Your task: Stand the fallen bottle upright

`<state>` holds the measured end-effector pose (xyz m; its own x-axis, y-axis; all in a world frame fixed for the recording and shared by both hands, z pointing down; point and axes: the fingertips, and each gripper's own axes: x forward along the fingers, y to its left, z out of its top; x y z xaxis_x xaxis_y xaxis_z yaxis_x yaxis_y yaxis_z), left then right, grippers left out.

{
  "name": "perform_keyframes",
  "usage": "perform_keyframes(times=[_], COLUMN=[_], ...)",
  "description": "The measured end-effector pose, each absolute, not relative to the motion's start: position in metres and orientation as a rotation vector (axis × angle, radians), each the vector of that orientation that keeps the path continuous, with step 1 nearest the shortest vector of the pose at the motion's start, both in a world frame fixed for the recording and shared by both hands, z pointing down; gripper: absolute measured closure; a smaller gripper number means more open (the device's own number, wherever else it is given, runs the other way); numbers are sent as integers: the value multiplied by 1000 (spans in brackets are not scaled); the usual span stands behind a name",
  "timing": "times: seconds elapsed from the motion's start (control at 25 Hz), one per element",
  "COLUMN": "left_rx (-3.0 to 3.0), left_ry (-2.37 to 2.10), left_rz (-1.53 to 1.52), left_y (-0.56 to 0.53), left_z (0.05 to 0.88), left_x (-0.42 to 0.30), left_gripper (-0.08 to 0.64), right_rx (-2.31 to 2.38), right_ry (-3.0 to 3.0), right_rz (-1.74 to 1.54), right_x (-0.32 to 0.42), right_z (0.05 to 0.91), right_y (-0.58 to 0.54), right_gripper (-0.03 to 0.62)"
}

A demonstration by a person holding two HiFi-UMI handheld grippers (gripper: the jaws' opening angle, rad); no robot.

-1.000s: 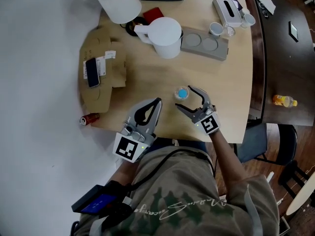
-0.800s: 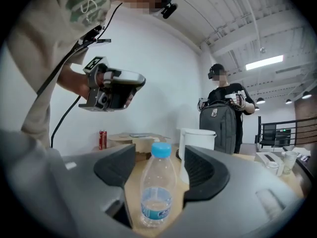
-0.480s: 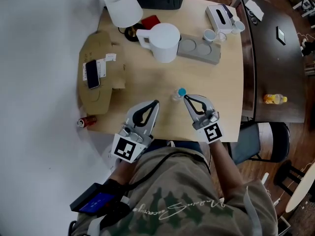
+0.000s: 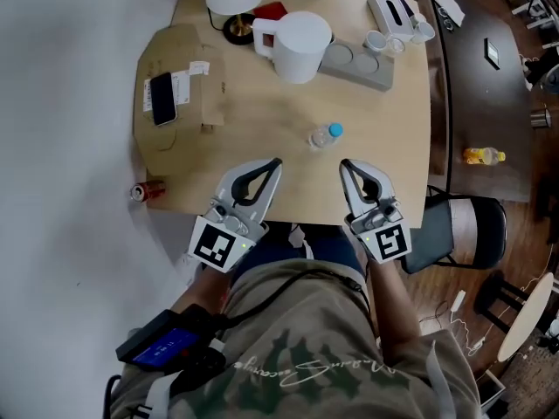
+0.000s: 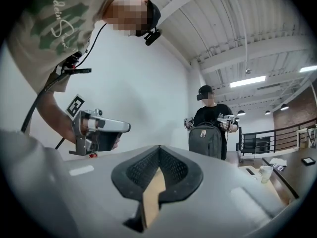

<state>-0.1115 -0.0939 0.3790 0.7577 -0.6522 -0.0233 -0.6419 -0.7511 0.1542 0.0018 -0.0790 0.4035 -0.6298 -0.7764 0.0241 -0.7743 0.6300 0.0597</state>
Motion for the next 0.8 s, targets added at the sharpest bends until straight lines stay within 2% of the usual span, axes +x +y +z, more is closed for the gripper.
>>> perform_keyframes(times=[0.52,0.8], left_rx=[2852,2896], left_ry=[-1237,-1308], left_rz=[-60,-2], left_y=[-14,71], left_z=[357,346], left_x=[-122,-86], left_gripper=[558,558], right_rx=[1246,1258], right_ry=[-2847,-2969], right_rz=[-35,-174], right_x=[10,41], right_z=[397,359], right_y=[-2,96], right_gripper=[589,589])
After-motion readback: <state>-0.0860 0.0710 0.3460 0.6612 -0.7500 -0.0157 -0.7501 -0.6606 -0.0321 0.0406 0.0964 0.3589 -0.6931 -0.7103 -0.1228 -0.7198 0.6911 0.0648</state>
